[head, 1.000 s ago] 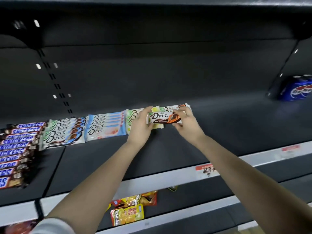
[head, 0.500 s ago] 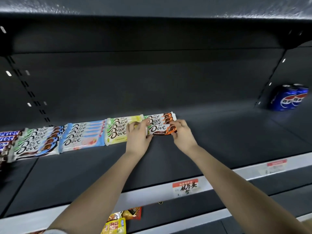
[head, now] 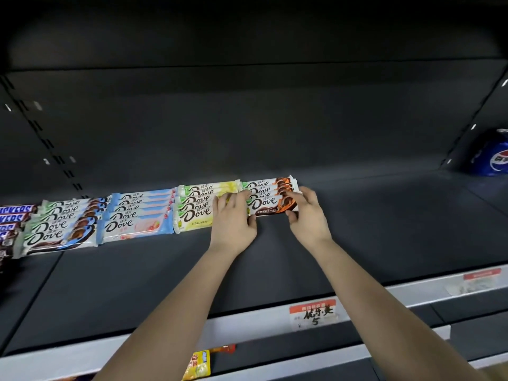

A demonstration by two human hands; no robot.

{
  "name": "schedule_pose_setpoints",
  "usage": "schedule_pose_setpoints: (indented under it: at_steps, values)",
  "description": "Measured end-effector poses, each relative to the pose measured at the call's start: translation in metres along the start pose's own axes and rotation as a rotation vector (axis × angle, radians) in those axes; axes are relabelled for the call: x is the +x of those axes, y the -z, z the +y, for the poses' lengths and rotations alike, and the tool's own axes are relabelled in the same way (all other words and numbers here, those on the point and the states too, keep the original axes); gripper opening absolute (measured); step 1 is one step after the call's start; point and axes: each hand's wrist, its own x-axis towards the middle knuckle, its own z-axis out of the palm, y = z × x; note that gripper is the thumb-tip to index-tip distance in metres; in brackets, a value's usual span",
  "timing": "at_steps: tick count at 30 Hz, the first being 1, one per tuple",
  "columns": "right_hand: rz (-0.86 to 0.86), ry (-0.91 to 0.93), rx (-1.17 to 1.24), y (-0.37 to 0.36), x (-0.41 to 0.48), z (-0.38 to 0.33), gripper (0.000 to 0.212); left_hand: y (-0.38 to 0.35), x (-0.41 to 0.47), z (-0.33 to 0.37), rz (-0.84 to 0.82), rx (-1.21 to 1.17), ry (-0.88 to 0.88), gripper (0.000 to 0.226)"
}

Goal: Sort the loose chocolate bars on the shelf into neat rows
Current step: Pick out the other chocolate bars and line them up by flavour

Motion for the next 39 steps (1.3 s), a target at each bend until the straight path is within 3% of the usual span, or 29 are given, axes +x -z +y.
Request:
schedule_pose_setpoints:
  at_steps: [6,11,16,29,39]
  values:
    - [0.023,-0.001,0.005,0.000,0.002,0.001,0.045,-0.001,-0.001,0.000,0.114,-0.014,0.021,0.042]
    - [0.036,0.011,0.005,-0.001,0.002,0.003,0.045,-0.002,0.000,0.000,0.115,-0.028,0.073,0.035]
    - [0.027,0.017,-0.030,-0.002,0.004,0.002,0.047,0.001,-0.001,0.002,0.063,0.005,0.090,0.045]
    - [0.047,0.003,-0.039,-0.001,0.003,0.000,0.047,-0.003,0.000,0.001,0.023,0.092,0.087,0.044]
    - [0.080,0.066,-0.100,0.002,-0.002,-0.008,0.058,0.000,0.000,0.002,0.078,0.042,0.051,0.059]
